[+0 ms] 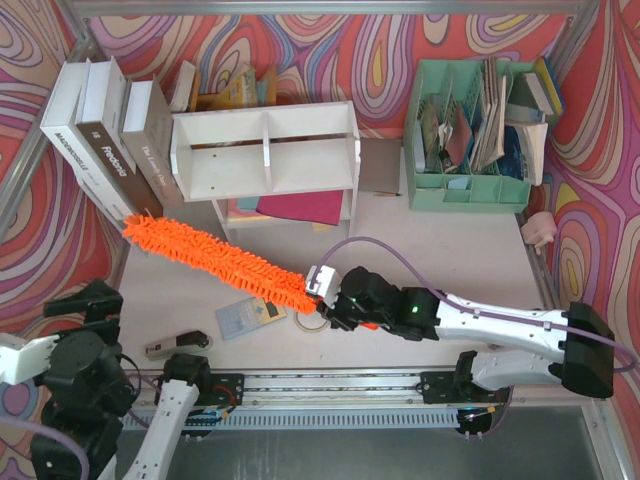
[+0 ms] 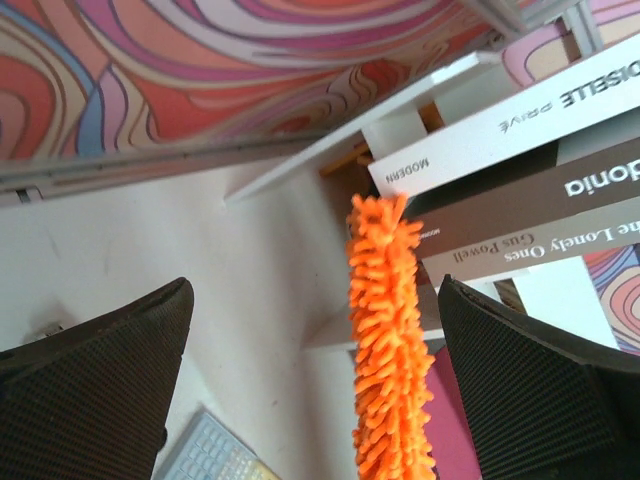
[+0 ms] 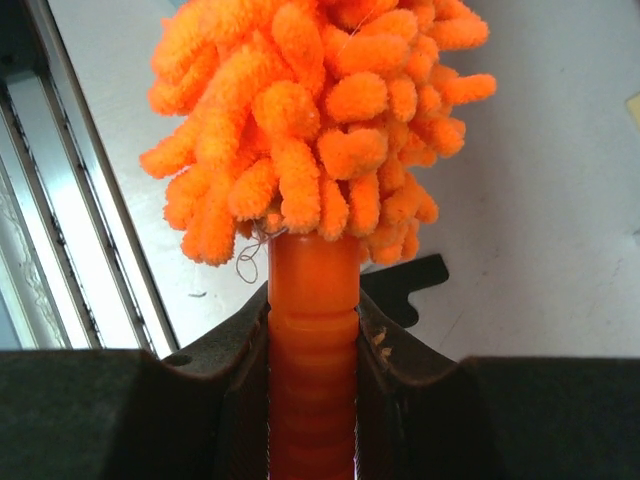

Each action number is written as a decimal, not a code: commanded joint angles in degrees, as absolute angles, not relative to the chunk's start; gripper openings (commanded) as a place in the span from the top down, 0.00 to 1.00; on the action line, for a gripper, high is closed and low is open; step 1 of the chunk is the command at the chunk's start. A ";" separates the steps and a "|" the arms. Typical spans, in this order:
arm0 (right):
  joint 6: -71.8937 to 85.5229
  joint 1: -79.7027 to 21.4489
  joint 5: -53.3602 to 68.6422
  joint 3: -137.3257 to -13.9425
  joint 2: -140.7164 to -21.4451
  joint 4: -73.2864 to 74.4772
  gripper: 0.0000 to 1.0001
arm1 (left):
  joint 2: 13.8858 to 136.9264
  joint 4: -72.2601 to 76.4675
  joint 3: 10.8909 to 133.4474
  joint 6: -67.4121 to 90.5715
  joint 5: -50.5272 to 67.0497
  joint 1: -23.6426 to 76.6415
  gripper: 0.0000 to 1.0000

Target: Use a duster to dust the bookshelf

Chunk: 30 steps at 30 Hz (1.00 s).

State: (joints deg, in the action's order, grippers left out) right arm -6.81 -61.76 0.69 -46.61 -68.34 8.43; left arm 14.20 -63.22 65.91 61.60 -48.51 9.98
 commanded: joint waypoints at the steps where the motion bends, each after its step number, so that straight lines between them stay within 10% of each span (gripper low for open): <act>1: -2.66 -62.61 -1.21 -44.45 -68.05 6.06 1.00 | 15.18 -64.36 69.61 50.61 -52.40 9.93 0.02; 30: -5.59 -68.13 -6.47 -54.32 -68.51 10.07 1.00 | 17.28 -70.62 77.65 36.23 -56.19 10.31 0.02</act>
